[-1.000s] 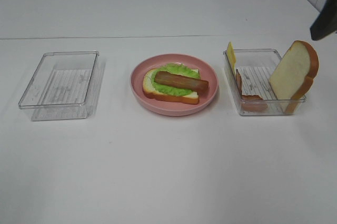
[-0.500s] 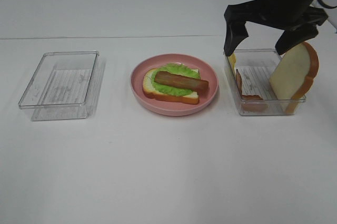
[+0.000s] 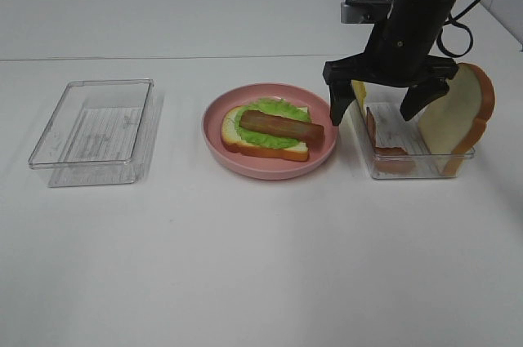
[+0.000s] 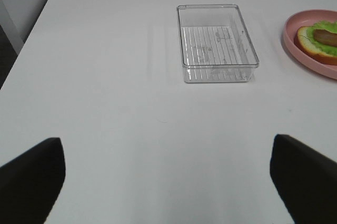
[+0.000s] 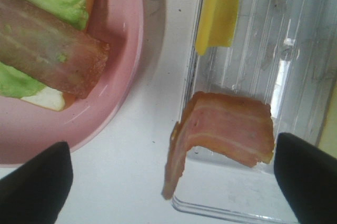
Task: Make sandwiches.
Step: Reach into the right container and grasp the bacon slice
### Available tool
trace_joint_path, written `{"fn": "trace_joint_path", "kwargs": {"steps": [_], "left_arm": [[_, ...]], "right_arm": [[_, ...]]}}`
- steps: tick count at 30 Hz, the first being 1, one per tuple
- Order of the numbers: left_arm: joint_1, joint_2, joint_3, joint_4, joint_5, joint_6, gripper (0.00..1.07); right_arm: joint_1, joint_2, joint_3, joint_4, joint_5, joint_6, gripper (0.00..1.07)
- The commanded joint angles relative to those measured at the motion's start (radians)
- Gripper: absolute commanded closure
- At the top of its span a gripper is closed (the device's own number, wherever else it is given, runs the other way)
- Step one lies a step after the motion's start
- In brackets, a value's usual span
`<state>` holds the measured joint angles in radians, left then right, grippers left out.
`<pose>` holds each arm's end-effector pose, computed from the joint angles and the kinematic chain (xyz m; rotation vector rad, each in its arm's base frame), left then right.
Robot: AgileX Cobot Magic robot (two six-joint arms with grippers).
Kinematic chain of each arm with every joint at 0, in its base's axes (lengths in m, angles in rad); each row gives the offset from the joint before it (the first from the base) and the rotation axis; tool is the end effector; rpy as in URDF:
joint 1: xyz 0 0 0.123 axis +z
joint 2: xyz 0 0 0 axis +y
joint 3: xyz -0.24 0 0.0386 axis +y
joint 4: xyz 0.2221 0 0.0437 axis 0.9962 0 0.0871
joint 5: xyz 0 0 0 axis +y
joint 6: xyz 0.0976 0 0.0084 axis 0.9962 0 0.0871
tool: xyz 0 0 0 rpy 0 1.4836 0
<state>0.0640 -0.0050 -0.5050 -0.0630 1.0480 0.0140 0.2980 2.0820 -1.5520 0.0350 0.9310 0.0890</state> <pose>0.0206 -0.0040 0.2643 -0.0477 2.0196 -0.0256 0.3661 0.1153 0.1428 -0.2813 2.9390 0.0998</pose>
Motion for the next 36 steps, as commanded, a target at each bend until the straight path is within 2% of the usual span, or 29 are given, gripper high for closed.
{"fn": "trace_joint_path", "kwargs": {"steps": [1,9,11,12,13,14,17,18,19,29,31,32,33,34,35,36], "left_arm": [[-0.003,-0.018,0.006,-0.001,-0.014,-0.003,0.09],[-0.003,-0.018,0.006,-0.001,-0.014,-0.003,0.09],[-0.003,-0.018,0.006,-0.001,-0.014,-0.003,0.09],[-0.003,-0.018,0.006,-0.001,-0.014,-0.003,0.09],[-0.003,-0.018,0.006,-0.001,-0.014,-0.003,0.09],[-0.003,-0.018,0.006,-0.001,-0.014,-0.003,0.09],[-0.003,-0.018,0.006,-0.001,-0.014,-0.003,0.09],[-0.003,-0.018,0.006,-0.001,-0.014,-0.003,0.09],[-0.003,-0.018,0.006,-0.001,-0.014,-0.003,0.09],[-0.003,-0.018,0.006,-0.001,-0.014,-0.003,0.09],[-0.003,-0.018,0.006,-0.001,-0.014,-0.003,0.09],[-0.003,-0.018,0.006,-0.001,-0.014,-0.003,0.09],[-0.003,-0.018,0.006,-0.001,-0.014,-0.003,0.09],[-0.003,-0.018,0.006,-0.001,-0.014,-0.003,0.09],[-0.003,-0.018,0.006,-0.001,-0.014,-0.003,0.09],[-0.003,-0.018,0.006,-0.001,-0.014,-0.003,0.09]], "right_arm": [[0.002,0.031,-0.007,-0.002,-0.006,-0.006,0.09],[0.002,0.045,-0.007,-0.002,-0.006,-0.023,0.14],[0.002,0.050,-0.007,0.001,-0.001,-0.024,0.32],[0.002,0.050,-0.007,0.001,-0.001,-0.024,0.32],[0.002,0.050,-0.007,0.001,-0.001,-0.024,0.40],[0.002,0.050,-0.007,0.001,-0.004,-0.017,0.55],[0.002,0.048,-0.007,0.001,-0.006,-0.013,0.60],[0.002,0.048,-0.007,0.001,-0.014,0.000,0.68],[0.002,0.048,-0.007,0.001,-0.017,0.007,0.69],[0.002,0.048,-0.007,0.001,-0.022,0.014,0.69],[0.002,0.048,-0.007,0.001,-0.021,0.021,0.73],[0.002,0.048,-0.007,0.001,-0.020,0.021,0.82],[0.002,0.048,-0.007,0.001,-0.020,0.021,0.82],[0.002,0.048,-0.007,0.001,-0.018,0.022,0.89],[0.002,0.048,-0.007,0.001,-0.017,0.025,1.03],[0.002,0.048,-0.007,0.001,-0.017,0.025,1.03]]}}
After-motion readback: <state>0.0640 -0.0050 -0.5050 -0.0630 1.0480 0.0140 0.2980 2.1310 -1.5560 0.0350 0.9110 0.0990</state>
